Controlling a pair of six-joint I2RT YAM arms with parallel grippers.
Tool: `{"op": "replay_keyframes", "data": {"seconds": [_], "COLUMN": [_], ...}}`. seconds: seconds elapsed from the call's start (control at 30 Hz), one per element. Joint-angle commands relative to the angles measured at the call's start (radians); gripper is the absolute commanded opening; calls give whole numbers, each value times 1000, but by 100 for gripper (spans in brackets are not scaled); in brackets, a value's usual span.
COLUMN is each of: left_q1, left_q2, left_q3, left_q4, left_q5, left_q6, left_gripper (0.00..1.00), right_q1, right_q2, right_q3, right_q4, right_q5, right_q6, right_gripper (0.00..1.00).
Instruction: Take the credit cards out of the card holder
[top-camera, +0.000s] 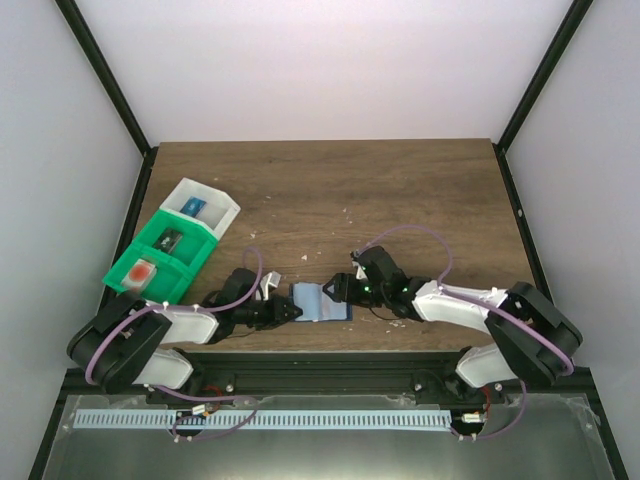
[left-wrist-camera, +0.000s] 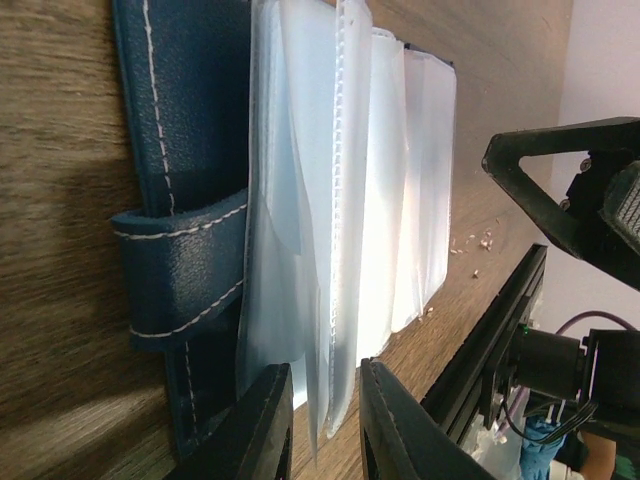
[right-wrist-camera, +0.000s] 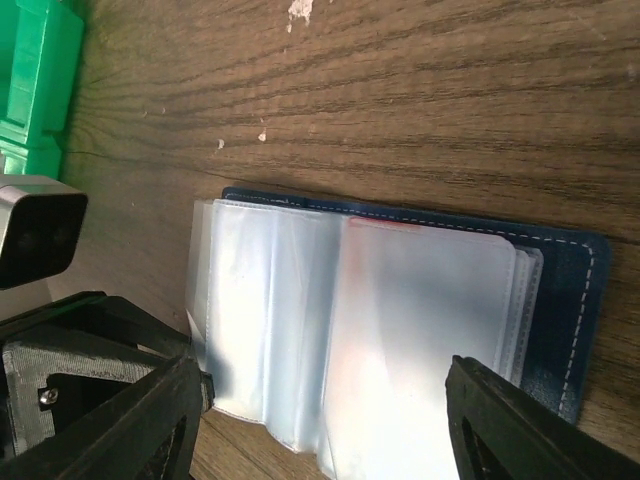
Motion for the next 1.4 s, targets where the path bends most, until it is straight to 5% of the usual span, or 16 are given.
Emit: {"op": "replay_keyframes", "data": {"seconds": [0.0, 0.87, 1.37], "left_q1": [-7, -7, -9], "left_q2": [-17, -8, 5], "left_q3": [-27, -27, -30], "left_q4": [51, 41, 63], "left_q5": [-6, -19, -16], "left_q6": [-21, -14, -23], "left_gripper": [22, 22, 22], "right_q1": [-2, 5, 23], "right_q2": [-22, 72, 106], "right_q3": [-15, 0, -3], "right_q4": [-7, 26, 208], "right_q5": [30, 3, -156], "right_q6": [-13, -23, 37], "right_gripper": [68, 67, 67]}}
